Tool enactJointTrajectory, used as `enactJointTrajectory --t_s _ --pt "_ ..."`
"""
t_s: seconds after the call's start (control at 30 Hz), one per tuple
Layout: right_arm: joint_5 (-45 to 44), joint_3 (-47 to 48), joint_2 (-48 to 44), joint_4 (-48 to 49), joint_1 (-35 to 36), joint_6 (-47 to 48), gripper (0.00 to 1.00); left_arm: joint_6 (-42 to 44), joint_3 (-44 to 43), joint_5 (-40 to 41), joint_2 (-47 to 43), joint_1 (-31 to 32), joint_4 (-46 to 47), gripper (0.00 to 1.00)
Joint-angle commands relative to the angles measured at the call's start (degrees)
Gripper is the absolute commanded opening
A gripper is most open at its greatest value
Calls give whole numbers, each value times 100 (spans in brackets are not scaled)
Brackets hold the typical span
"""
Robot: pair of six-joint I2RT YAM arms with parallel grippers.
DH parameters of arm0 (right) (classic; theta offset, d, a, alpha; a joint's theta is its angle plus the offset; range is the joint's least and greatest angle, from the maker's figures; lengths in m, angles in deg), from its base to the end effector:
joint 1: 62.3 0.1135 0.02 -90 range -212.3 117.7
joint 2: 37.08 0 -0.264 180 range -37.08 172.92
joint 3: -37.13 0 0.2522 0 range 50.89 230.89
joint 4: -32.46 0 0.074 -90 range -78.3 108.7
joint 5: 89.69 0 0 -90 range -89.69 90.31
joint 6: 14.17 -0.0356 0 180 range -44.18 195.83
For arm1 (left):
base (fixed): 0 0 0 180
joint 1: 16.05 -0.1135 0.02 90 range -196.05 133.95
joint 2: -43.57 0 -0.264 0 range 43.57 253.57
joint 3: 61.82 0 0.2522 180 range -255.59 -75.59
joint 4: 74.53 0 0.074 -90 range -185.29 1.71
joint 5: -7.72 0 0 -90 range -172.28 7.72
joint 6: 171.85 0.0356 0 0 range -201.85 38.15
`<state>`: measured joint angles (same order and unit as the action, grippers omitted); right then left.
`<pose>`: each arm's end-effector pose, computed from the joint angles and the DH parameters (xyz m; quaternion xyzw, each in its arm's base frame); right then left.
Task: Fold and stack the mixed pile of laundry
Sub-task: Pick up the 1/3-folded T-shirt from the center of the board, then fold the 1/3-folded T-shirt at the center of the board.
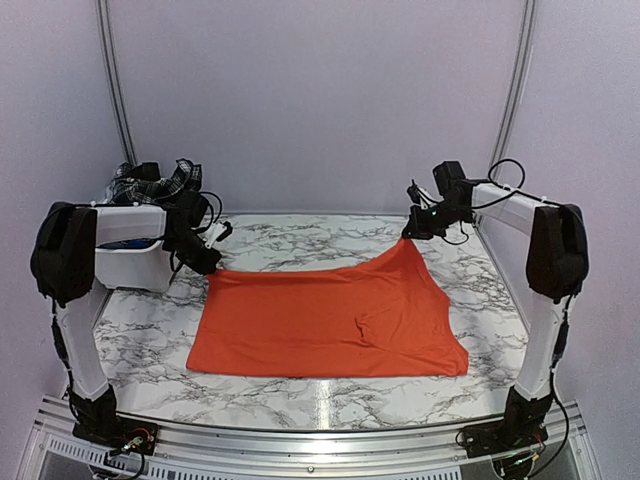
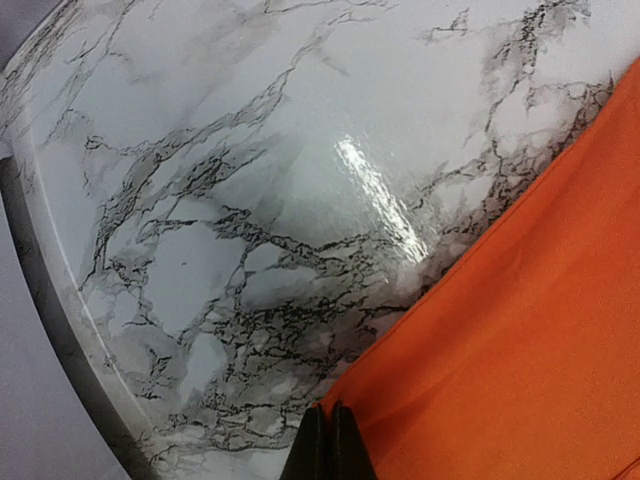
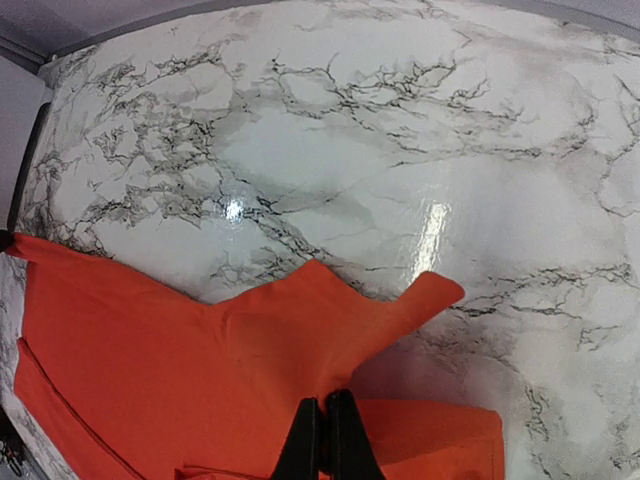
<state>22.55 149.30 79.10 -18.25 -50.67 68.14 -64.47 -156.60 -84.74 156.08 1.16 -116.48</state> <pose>0.4379 0.1039 0.2455 -0.0906 0.9325 0.2311 0.2623 0.3975 -0.1247 0.1860 0.2922 0.9197 -0.0203 0.2615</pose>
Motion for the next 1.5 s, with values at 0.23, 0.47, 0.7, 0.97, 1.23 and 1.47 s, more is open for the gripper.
enactJointTrajectory --t_s 0.23,0.47,0.7,0.97,1.23,1.47 --pt "137 -1316 -1561 310 107 -215 0 299 1145 38 -1183 240 896 0" --pt "24 -2413 -2499 388 317 -367 0 459 1861 180 -1810 315 1138 0" --pt "9 -3565 -3311 611 486 -605 0 520 2494 220 -2256 323 1386 0" --pt "-111 -4454 -3760 825 578 -868 0 423 3272 -7 -2660 346 2067 0" --pt "-185 -4915 -3954 793 551 -947 0 572 3826 14 -2797 399 2361 4" --pt "366 -4976 -4437 174 539 -783 26 337 3906 479 -3299 390 2497 18"
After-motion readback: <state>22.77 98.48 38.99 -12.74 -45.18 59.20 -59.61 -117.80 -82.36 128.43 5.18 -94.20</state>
